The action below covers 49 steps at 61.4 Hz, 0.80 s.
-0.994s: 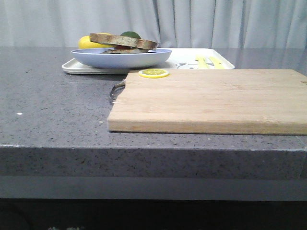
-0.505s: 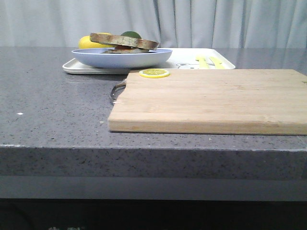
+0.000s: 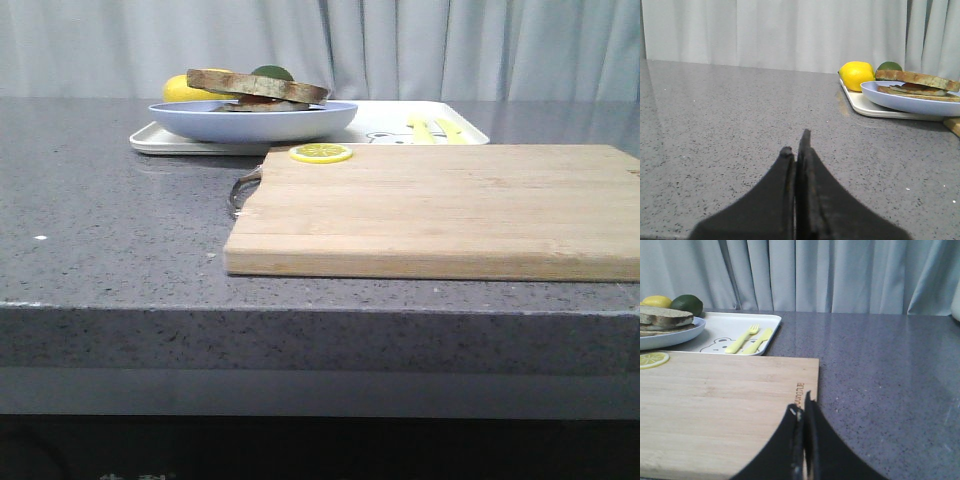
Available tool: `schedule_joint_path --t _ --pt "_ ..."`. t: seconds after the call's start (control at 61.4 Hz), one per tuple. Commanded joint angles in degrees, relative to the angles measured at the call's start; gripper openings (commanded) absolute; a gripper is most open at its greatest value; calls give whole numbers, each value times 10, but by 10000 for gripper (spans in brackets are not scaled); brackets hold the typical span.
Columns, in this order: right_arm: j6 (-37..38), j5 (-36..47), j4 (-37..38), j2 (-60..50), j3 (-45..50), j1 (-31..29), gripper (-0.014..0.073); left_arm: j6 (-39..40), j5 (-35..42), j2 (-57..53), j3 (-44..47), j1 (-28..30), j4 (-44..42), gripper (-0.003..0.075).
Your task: Place bread and move sandwich to tray
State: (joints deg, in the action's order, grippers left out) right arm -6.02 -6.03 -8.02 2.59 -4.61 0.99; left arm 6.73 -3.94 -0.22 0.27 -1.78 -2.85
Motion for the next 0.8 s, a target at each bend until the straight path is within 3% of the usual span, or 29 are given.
schedule_joint_path --t 0.0,0.114,0.782 --pt "-4 89 -6 -19 28 -3 -66 -1 48 -13 1 0 1 -20" --pt "-4 93 -6 -43 61 -3 -66 -1 48 -13 1 0 1 -20" --pt "-4 85 -6 -42 60 -3 -66 -1 48 -12 1 0 1 -20"
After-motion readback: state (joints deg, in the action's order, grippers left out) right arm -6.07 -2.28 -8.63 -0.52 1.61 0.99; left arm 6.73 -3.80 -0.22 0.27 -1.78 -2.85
